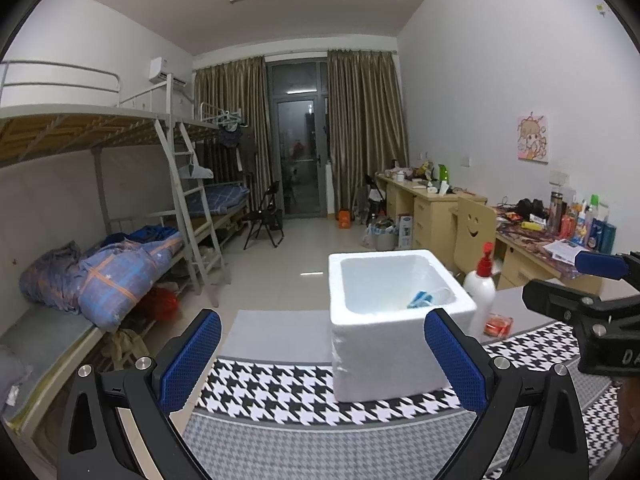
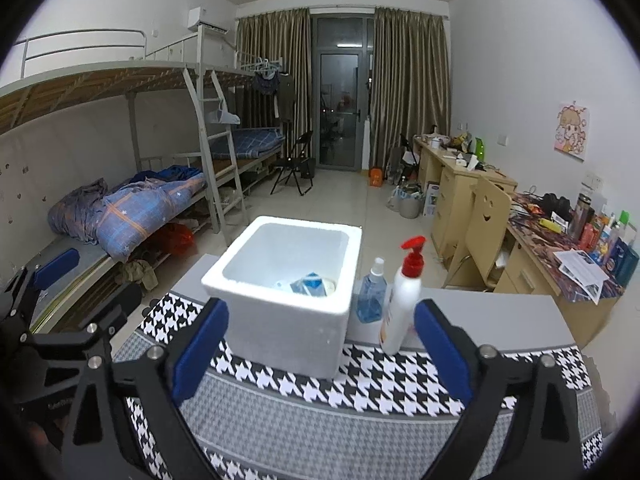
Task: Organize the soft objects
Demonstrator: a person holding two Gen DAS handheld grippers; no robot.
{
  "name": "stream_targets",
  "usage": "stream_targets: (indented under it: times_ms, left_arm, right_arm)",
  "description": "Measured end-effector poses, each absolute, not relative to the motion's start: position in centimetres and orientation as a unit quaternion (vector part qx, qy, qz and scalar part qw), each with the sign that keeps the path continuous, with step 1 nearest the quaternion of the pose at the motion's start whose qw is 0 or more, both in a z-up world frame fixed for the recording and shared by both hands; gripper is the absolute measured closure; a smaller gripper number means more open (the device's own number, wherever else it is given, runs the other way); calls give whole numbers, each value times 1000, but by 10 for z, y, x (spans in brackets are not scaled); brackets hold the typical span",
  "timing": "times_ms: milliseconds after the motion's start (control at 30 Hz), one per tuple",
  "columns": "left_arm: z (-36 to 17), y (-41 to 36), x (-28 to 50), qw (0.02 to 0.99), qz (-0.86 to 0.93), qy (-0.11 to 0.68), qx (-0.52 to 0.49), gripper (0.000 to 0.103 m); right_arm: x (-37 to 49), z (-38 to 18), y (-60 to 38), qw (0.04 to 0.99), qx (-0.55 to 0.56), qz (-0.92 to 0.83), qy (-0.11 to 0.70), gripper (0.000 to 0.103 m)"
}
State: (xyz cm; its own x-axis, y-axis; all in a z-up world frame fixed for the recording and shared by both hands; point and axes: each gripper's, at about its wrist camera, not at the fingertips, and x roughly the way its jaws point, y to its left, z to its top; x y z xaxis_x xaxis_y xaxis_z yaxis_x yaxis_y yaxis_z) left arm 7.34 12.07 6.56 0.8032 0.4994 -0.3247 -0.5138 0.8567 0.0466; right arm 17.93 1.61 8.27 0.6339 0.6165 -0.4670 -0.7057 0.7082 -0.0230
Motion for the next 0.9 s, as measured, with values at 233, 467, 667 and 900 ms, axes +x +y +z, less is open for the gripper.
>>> stream_targets:
  times_ms: [233, 467, 667, 900]
  left_arm:
    - [67, 103, 51, 955, 254, 154, -23, 1]
    - [67, 95, 35, 960, 237, 147, -23, 1]
    - [64, 81, 20, 964, 229, 136, -18, 1]
    - [58, 71, 10, 966, 222, 128, -16, 1]
  right_arm:
    - [154, 79, -7, 903, -96, 368, 201, 5]
    - [137, 76, -26, 906, -87, 366, 192, 5]
    - [117, 76, -41, 912, -93, 362, 167, 3]
    - [107, 61, -55, 920, -82, 351, 154, 1]
